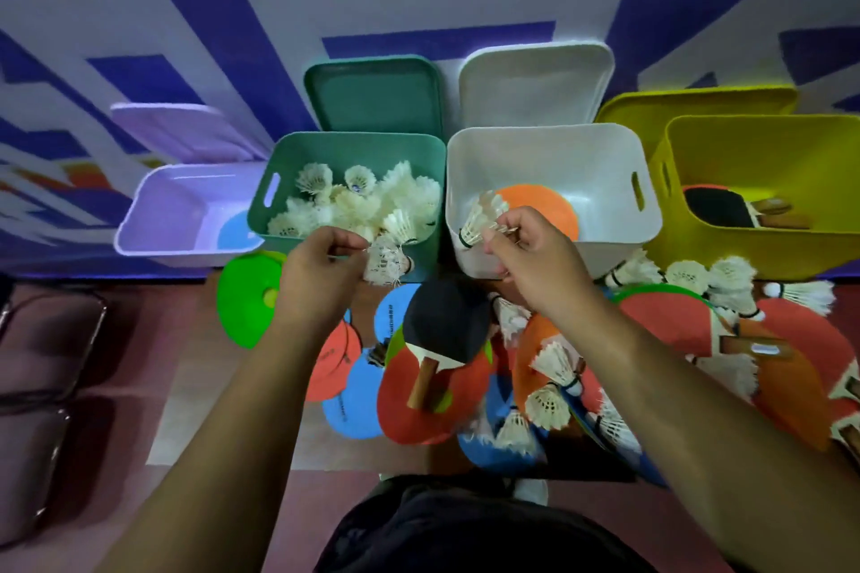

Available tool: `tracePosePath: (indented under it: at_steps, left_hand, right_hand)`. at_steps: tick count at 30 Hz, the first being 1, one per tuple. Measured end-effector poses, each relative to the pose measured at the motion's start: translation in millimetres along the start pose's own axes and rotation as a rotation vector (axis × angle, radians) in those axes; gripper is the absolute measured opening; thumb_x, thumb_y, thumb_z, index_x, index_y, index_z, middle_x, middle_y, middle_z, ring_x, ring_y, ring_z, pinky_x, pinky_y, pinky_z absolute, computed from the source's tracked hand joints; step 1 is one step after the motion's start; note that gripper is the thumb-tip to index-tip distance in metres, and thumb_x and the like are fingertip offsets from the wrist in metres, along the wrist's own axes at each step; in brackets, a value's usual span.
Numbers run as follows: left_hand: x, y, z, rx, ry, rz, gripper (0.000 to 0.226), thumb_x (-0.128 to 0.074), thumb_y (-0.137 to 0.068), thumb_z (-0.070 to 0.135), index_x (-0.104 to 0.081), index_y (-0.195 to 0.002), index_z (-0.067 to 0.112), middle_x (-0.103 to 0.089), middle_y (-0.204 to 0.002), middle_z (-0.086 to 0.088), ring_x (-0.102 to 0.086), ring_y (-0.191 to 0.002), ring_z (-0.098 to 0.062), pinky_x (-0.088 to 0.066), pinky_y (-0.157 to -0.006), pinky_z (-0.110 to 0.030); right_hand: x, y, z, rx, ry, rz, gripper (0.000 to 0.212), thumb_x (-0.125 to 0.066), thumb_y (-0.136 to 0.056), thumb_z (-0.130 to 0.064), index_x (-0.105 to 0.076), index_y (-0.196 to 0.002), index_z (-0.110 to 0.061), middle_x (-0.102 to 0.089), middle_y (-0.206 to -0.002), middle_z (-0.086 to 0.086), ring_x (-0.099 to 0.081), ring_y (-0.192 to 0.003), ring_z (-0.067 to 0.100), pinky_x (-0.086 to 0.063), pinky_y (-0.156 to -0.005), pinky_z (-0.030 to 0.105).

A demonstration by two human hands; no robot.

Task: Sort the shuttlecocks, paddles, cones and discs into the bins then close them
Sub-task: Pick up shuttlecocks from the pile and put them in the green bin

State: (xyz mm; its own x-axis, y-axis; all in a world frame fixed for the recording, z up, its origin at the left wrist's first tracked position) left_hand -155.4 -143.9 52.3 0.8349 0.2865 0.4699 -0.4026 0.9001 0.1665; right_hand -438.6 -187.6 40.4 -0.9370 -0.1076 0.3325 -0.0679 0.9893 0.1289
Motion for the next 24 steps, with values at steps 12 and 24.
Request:
tracePosePath:
  at_steps: [12, 24]
  left_hand:
    - [72, -71, -35, 0.080, 0.202, 0.039, 0.009, -0.071, -0.091, 0.005, -0.072, -0.098, 0.010, -0.068, -0.078, -0.001, -0.064, -0.068, -0.012, -0.054, -0.066, -0.031]
    - [91, -173, -51, 0.151, 0.353, 0.002, 0.005, -0.071, -0.093, 0.008, -0.071, -0.094, 0.013, -0.069, -0.074, -0.001, -0.064, -0.068, -0.017, -0.057, -0.065, -0.036]
  right_hand:
    - [-84, -38, -40, -0.052, 0.043, -0.071, 0.013, -0.069, -0.099, -0.040, -0.064, -0.103, -0.028, -0.071, -0.098, 0.005, -0.069, -0.067, 0.012, -0.061, -0.074, 0.052]
    - [-120, -63, -46, -0.164, 0.074, 0.062, 0.009, -0.070, -0.100, -0.035, -0.062, -0.098, -0.031, -0.065, -0.085, -0.007, -0.066, -0.061, 0.010, -0.061, -0.072, 0.055]
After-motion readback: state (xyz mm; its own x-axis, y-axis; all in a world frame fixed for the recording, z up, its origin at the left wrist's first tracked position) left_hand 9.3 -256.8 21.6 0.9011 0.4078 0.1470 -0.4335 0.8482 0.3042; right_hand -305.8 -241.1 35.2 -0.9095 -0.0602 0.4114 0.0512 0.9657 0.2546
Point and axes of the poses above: each hand's wrist, its own y-axis away from the middle knuckle, its own x-axis out of the back of the hand, z = x × y, the point moved 4 cm from there along -y, towards the middle knuckle
